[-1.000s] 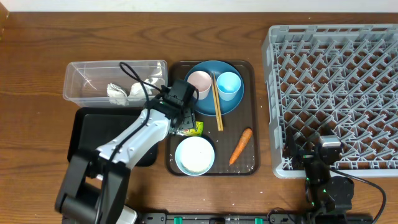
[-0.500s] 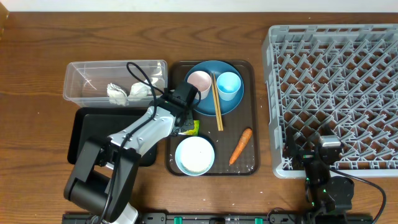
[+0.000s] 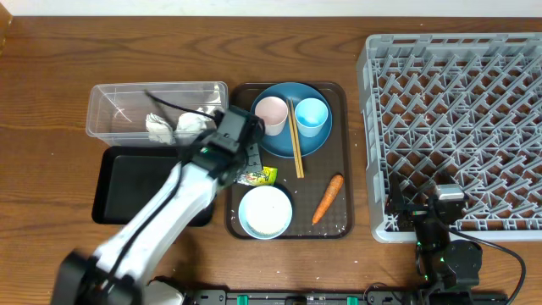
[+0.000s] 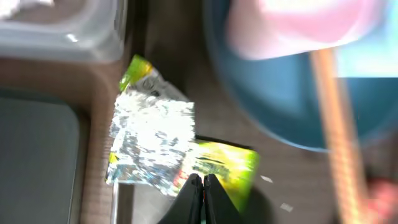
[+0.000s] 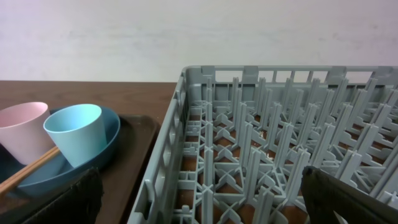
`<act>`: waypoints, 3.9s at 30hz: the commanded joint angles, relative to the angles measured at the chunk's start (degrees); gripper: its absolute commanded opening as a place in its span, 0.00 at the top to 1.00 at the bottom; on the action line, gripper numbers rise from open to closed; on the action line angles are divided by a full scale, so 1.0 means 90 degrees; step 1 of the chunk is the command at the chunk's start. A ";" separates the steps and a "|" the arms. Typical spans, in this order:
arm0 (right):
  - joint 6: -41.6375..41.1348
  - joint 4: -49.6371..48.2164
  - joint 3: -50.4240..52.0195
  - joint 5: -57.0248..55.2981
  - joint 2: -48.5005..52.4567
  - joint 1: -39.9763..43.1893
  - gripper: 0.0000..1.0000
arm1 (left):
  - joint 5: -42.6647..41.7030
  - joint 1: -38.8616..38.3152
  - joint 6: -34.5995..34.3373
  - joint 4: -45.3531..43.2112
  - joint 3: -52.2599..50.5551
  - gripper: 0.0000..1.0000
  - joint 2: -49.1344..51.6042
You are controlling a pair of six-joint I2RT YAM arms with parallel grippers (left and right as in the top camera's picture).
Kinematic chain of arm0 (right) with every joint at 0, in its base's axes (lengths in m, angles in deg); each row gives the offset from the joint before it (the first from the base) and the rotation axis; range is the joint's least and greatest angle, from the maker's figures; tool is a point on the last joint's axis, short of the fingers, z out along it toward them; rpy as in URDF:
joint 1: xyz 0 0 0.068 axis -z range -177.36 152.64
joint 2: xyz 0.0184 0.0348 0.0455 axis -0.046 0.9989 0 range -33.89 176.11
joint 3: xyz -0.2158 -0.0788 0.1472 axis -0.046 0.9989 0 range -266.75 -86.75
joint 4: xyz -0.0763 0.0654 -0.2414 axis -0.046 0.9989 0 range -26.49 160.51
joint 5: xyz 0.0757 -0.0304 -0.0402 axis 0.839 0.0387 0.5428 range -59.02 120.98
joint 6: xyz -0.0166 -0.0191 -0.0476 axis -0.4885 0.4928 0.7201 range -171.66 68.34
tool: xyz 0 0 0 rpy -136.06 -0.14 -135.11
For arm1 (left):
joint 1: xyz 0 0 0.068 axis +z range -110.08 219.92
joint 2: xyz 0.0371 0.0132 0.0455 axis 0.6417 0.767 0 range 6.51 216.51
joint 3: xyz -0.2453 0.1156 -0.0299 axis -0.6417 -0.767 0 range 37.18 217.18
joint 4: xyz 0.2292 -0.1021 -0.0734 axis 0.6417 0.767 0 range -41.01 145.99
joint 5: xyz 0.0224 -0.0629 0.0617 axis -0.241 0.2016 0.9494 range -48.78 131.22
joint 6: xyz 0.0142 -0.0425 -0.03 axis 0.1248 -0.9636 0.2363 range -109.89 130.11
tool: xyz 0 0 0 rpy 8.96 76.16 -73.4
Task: Sort waste into correct bins and load items into the dishwasher rack
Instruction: 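Move the left gripper down onto the foil and green wrapper, then grasp the foil and green wrapper together with the left gripper, then carry the wrappers into the clear bin and release them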
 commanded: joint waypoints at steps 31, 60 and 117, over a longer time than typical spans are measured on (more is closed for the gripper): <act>0.0002 0.0024 0.0010 0.0002 -0.0034 -0.0044 0.01 | 0.0432 0.0019 -0.0012 -0.0690 -0.0049 0.40 0.1435; 0.0002 0.0024 0.0010 0.0002 -0.0034 -0.0044 0.01 | 0.0243 0.0017 -0.0012 -0.0750 -0.0049 0.94 0.2016; 0.0002 0.0024 0.0010 0.0002 -0.0034 -0.0044 0.01 | 0.1569 0.2693 0.0423 -0.2560 -0.0049 0.84 0.0469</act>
